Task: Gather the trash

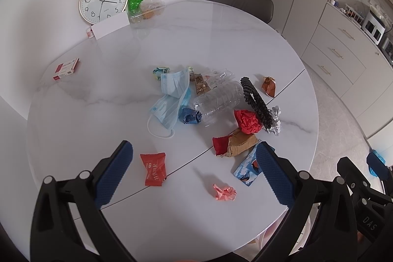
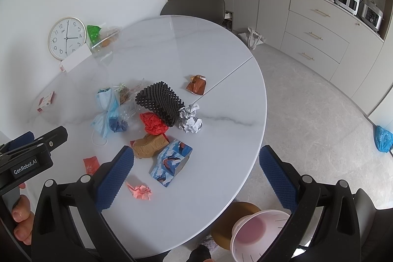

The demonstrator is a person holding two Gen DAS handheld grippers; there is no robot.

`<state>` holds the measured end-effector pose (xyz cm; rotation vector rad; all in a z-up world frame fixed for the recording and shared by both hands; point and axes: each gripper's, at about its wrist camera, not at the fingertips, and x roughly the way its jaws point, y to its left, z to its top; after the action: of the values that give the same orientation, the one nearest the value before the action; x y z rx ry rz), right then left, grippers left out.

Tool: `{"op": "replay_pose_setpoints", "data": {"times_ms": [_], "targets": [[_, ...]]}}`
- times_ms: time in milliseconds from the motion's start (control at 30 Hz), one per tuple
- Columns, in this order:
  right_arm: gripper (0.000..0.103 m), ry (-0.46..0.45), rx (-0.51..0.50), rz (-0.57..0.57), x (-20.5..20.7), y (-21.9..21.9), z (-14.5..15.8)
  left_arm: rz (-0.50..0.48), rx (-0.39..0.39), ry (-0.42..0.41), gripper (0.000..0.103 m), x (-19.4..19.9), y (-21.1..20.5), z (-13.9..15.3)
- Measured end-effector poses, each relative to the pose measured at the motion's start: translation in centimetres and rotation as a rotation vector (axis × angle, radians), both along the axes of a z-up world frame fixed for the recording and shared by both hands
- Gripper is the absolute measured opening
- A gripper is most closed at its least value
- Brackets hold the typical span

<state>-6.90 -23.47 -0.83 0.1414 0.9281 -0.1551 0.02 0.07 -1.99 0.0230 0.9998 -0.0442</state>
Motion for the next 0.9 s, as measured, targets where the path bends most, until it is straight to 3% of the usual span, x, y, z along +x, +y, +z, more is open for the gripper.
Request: {"op": "replay_pose_setpoints", "data": {"times_ms": [600, 900], "targets": [[0.101, 0.018, 0.015, -0.005, -0.4, 0.4, -1.0, -0.016, -0.004, 0.003, 0.096, -0.1, 0.7, -0.6], [0.101, 0.098, 0.093, -0.014, 0.1, 0.5, -7.3, -0.082, 0.0, -0.001, 0.096, 0.3, 3.7, -3.8]]}}
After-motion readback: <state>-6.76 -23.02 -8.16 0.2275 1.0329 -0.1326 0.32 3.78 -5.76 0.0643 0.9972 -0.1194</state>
